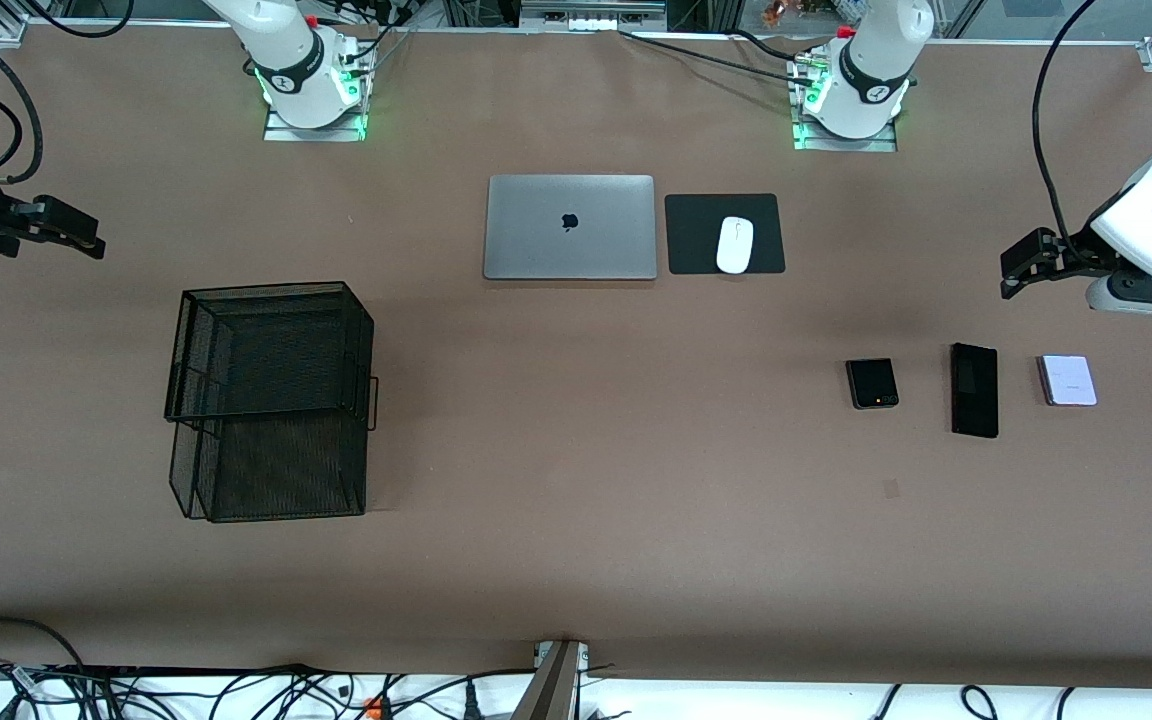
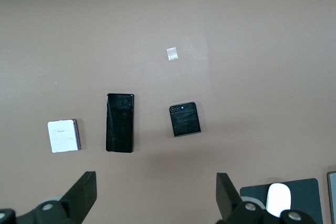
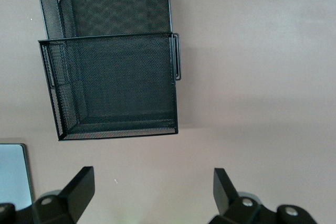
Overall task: Place phones with both arms
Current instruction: 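Reach the left gripper toward the small black flip phone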
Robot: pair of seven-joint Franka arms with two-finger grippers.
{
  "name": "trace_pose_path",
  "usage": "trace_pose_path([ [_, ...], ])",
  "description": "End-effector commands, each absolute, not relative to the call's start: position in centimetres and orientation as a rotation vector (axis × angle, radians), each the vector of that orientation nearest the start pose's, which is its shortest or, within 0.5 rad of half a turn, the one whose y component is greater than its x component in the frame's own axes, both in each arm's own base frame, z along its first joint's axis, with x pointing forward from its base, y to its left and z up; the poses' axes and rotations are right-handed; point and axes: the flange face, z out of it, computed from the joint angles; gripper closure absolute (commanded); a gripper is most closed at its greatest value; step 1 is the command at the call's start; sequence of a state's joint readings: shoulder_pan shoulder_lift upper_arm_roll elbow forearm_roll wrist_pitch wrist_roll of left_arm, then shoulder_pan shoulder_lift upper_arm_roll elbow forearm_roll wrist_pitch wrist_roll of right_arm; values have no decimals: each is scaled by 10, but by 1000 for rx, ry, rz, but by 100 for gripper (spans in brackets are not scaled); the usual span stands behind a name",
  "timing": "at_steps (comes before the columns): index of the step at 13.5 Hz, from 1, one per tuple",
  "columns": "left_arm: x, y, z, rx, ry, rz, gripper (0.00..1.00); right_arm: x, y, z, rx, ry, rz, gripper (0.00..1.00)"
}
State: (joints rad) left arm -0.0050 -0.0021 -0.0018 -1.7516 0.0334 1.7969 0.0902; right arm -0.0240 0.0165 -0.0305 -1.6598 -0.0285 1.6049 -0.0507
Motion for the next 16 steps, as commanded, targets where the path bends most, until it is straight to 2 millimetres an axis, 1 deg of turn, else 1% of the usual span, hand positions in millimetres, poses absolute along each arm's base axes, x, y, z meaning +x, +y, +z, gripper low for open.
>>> trace_pose_path([
  [1,566,-4,569,-3123,145,-50,0,555,-36,582,-3170,-6,98,0],
  [3,571,-1,570,-3134,86,-55,0,555,-36,582,-3169,-6,98,0],
  [6,567,-1,567,-3137,87,7,0,555,-36,582,-3169,-6,98,0],
  [8,565,-1,563,-3138,92,53,0,555,-36,582,-3167,-6,95,0],
  [9,565,-1,557,-3137,90,89,0,555,-36,582,-3168,-6,90,0],
  [10,564,-1,547,-3136,90,156,0,555,-36,582,-3168,-6,90,0],
  [11,564,-1,530,-3131,87,249,0,555,-36,582,-3168,-6,90,0],
  [12,568,-1,511,-3126,85,312,0,556,-36,583,-3168,-6,88,0],
  [13,573,1,496,-3123,82,351,0,556,-35,582,-3167,-6,85,0],
  [14,578,8,480,-3122,63,382,0,556,-35,582,-3167,-6,85,0],
  [15,583,10,465,-3121,63,395,0,556,-35,582,-3167,-6,85,0],
  [16,586,9,444,-3124,66,361,0,556,-35,581,-3166,-6,88,0],
])
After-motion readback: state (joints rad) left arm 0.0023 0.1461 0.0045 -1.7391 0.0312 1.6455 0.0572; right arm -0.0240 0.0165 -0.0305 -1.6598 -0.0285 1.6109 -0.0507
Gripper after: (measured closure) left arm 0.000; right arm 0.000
